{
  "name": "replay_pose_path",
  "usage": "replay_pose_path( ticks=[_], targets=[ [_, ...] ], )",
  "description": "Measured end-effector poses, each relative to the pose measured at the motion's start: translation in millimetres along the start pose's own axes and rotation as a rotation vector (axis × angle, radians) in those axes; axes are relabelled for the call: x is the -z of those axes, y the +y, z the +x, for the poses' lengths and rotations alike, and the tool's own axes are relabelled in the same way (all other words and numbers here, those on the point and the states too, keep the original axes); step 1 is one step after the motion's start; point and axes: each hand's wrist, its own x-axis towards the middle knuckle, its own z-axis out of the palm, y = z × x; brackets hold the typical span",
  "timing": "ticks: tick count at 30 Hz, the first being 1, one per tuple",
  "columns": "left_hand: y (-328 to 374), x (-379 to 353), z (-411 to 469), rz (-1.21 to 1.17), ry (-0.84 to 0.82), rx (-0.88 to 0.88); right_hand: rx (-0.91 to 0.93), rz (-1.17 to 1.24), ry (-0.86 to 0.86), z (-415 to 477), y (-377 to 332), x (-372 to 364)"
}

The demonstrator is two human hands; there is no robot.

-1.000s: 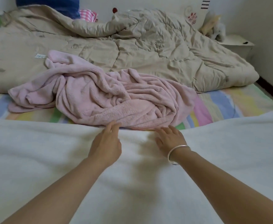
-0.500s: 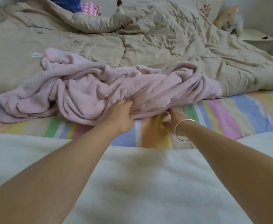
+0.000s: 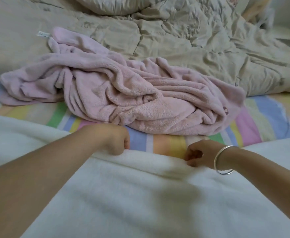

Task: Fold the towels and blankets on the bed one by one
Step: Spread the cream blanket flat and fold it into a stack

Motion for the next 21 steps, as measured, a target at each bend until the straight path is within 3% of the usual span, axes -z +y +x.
replay_pose_path(
  ticks=[4,7,10,15,18,21],
  targets=[
    [6,-8,-4,0.228,0.004,0.010,-0.034,-0.196,-0.183,-14,-16,7],
    [6,-11,-8,0.278,0.035,0.049,-0.062,-0.386,-0.146,-17,-24,1],
    [7,-11,-18,0.326,0.188,0.110,-0.119,-0.448,0.062,-21,-21,1],
    [6,-3,-26,0.198,0.746,0.196,-0.165,-0.441,0.461,-18,-7,16],
    [10,-2,-21,0.128,0.837,0.243,-0.205,-0.357,0.638,-10,0,23],
    [4,-16,-9,-0.076,0.782,0.179,-0.185,-0.299,0.725,-4,0,16]
  ],
)
